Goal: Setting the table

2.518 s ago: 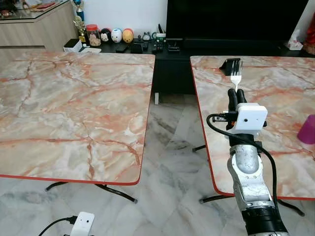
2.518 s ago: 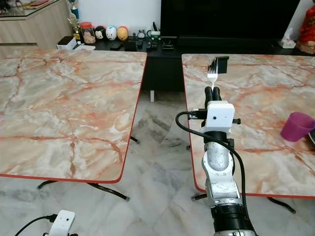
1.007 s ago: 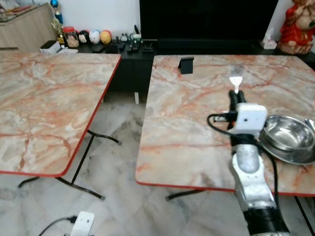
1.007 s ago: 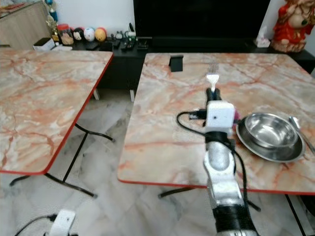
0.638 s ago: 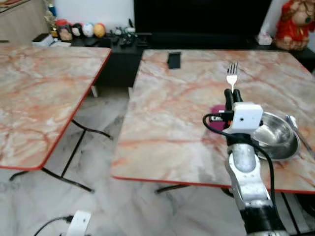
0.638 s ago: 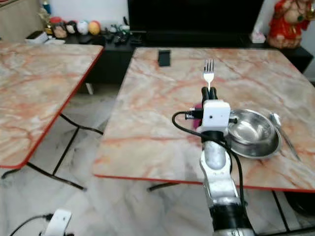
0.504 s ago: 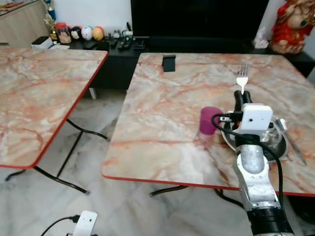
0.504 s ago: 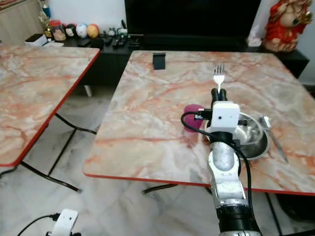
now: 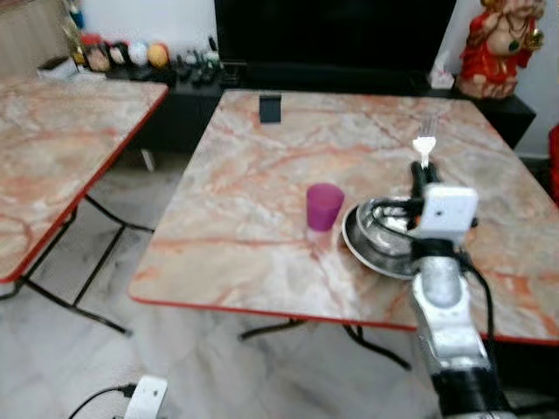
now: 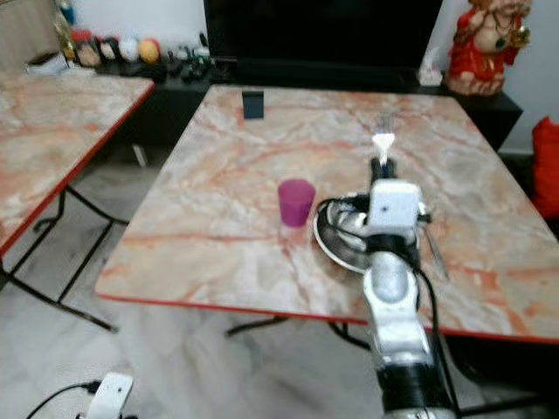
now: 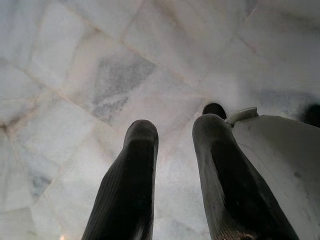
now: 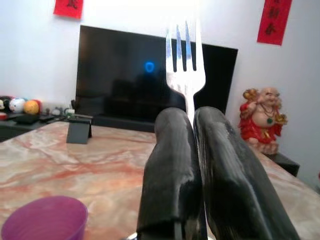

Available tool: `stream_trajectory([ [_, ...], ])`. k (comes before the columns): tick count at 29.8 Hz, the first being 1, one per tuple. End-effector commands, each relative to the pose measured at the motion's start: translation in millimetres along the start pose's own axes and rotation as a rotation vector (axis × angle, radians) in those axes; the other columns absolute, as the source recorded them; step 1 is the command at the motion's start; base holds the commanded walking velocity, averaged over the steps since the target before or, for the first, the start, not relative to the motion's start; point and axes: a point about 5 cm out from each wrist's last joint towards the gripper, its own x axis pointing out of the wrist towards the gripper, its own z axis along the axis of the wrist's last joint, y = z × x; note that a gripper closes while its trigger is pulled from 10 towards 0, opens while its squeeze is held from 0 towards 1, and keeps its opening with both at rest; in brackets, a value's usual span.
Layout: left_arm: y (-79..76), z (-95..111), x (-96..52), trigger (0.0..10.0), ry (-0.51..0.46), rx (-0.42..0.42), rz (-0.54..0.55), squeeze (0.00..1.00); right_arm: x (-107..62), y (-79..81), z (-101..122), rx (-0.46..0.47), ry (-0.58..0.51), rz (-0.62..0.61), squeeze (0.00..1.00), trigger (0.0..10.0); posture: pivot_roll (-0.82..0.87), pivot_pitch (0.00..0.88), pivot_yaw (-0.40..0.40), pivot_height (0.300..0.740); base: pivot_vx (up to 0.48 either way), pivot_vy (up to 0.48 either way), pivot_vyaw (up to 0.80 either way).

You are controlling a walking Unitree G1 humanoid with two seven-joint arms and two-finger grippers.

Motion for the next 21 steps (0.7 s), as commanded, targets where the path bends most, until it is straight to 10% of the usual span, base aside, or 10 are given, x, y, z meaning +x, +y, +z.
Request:
stream_trajectory([
  [1, -1.3, 0.2, 0.3, 10.0, 0.006, 0.001, -0.004, 0.0, 2.3, -7.5, 4.0, -0.01, -0.015, -0.022, 0.0, 10.0, -0.01, 0.0, -0.003, 0.731, 0.0, -0.285, 0.0],
  [21, -0.9, -1.3, 0.0, 10.0, 0.008, 0.0, -0.006, 0.0, 2.3, -23.7, -1.0, -0.049, 0.007, -0.062, 0.0, 10.0, -0.01, 0.0, 0.002, 0.731, 0.0, -0.169, 0.0],
])
